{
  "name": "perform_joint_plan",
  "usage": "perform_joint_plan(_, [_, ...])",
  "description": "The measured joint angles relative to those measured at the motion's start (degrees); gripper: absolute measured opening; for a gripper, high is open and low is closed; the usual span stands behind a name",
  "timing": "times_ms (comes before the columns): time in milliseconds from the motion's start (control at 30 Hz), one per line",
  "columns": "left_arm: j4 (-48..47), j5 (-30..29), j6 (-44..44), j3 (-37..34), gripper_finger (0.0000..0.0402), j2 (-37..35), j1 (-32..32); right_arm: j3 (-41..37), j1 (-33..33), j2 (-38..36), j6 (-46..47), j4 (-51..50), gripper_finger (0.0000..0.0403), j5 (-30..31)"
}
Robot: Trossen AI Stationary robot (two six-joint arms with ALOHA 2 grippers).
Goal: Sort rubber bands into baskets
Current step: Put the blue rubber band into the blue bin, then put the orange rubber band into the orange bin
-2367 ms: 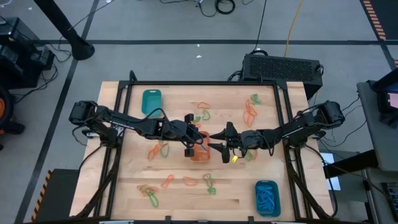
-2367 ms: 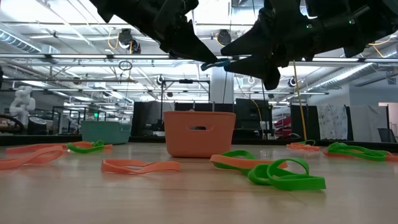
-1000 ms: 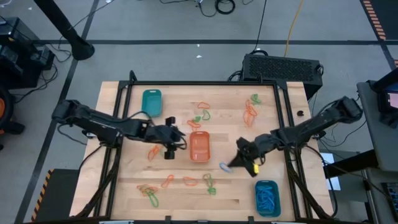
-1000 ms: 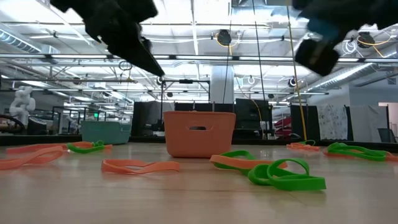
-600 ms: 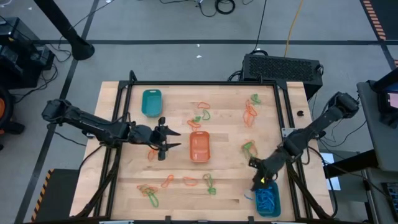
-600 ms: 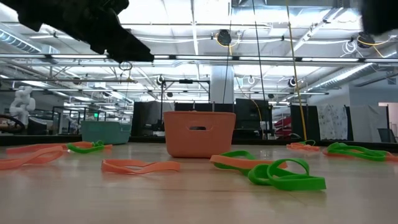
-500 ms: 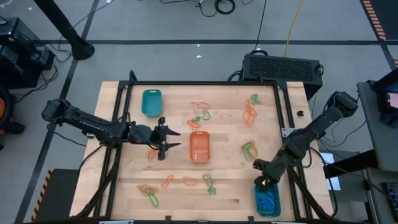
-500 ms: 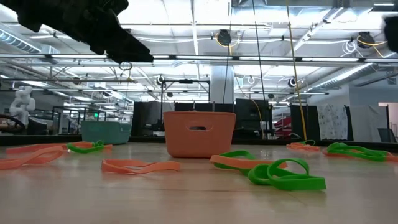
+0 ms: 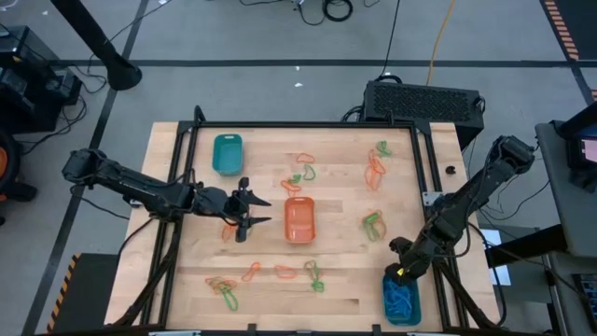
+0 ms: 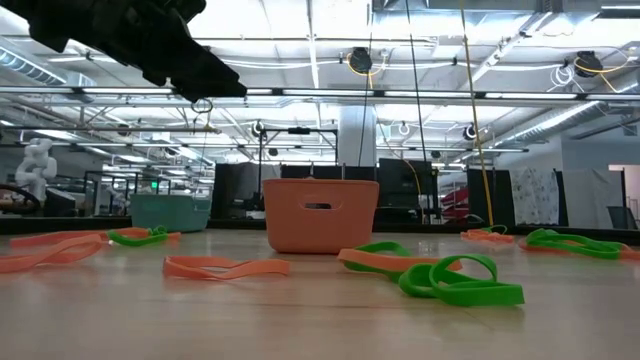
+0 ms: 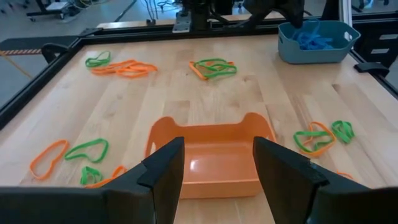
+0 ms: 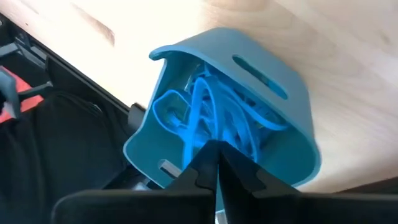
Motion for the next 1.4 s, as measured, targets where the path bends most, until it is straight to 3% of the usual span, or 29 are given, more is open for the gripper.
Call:
perform_joint_plan(433, [-2.04,0.24,-1.49,-0.02,0.0198,-5.55,-1.06,0.0,-0.07,-0.03,-0.92,-0.54,0.0118,0.0])
perform_joint_plan(633, [-3.87,0.28,-3.07,-0.02,0.0198,-8.58,-1.72,0.0,-0.52,-1.31,1.14,4.16,0.0134,0.6])
perform_joint_plan(767, [-5.63,0.35,-4.41,-0.02,0.0198,-9.77,-3.03,2.44,-1.69,-1.84,-1.95,3.41,0.0133,4.5])
perform_joint_plan(933, [-7.03,0.28,-4.27,-0.02,0.0198,-10.03,-3.66,9.9,-4.35,-1.92,-12.1,-5.03,0.0132,10.53])
perform_joint_plan(1067, [-9.65,-0.49,-2.85,-0.02,0.0198,-9.31,-3.63,15.19,-7.85,-1.95,-24.78,-11.67,0.0132,20.9])
perform_joint_plan(1267, [-11.52,-7.15,0.33,-0.02,0.0198,-6.27,-3.31,17.92,-17.15,-1.95,-53.45,-12.83,0.0132,39.35])
perform_joint_plan(1400, [-12.39,-8.09,-0.32,-0.04,0.0198,-3.91,-1.14,17.92,-26.73,-1.68,-73.39,-6.93,0.0132,41.23])
